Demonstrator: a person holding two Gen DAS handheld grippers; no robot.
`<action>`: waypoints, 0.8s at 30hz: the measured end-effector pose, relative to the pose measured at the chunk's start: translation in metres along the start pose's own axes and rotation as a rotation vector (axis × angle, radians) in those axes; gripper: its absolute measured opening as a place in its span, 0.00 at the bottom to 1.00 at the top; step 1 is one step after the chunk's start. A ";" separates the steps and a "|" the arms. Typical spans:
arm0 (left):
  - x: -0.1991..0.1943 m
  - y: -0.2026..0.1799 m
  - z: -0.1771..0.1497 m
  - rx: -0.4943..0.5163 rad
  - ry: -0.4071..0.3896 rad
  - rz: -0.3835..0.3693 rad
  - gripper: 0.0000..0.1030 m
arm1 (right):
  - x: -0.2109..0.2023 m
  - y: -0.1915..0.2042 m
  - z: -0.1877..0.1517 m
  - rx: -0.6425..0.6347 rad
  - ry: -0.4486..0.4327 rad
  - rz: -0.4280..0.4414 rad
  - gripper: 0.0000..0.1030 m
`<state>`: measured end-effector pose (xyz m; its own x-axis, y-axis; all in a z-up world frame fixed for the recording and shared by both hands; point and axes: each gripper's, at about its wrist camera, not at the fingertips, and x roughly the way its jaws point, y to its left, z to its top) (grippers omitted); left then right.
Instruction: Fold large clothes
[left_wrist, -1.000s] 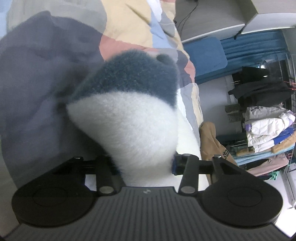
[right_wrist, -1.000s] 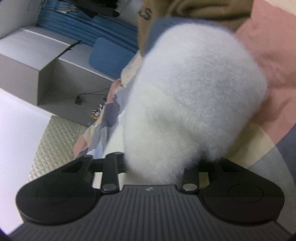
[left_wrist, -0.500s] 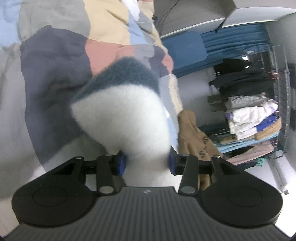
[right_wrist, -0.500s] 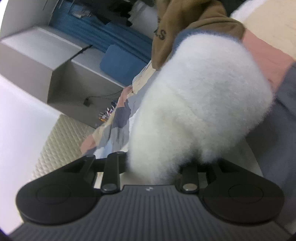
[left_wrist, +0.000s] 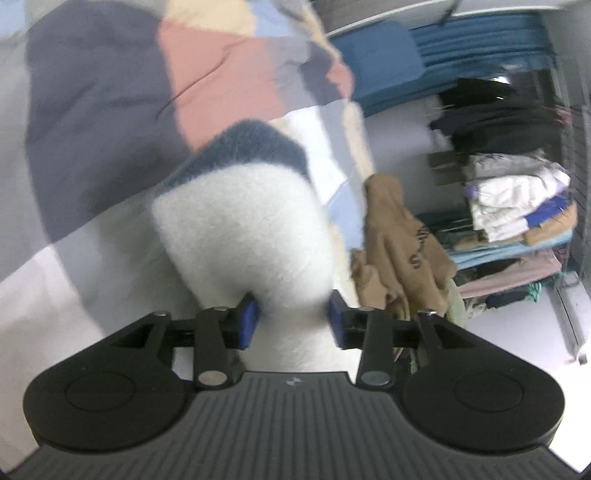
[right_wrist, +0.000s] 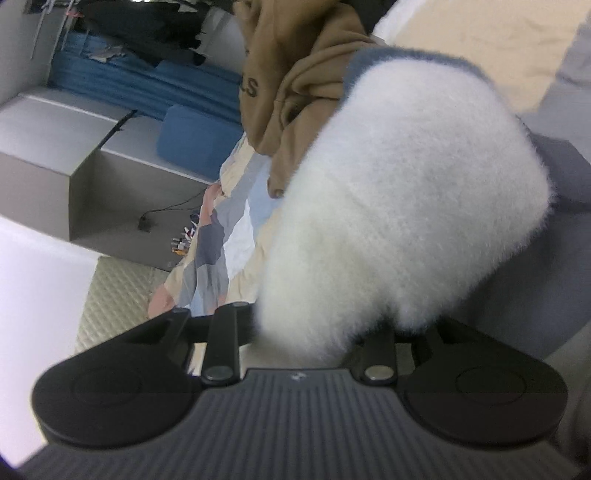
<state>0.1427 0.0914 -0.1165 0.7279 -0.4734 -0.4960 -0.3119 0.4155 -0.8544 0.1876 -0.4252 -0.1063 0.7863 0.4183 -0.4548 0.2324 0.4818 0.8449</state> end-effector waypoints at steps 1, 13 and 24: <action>0.003 0.006 0.002 -0.040 0.014 -0.003 0.67 | 0.001 0.003 -0.001 -0.012 -0.004 -0.006 0.35; 0.050 0.039 0.005 -0.162 -0.001 0.026 0.82 | 0.017 -0.017 -0.006 0.069 -0.020 -0.071 0.39; 0.028 -0.008 0.006 0.080 -0.043 -0.010 0.41 | -0.003 -0.006 0.006 0.034 -0.021 -0.003 0.34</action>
<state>0.1692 0.0799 -0.1223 0.7565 -0.4451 -0.4791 -0.2564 0.4721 -0.8435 0.1869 -0.4341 -0.1086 0.7975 0.4004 -0.4512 0.2536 0.4562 0.8530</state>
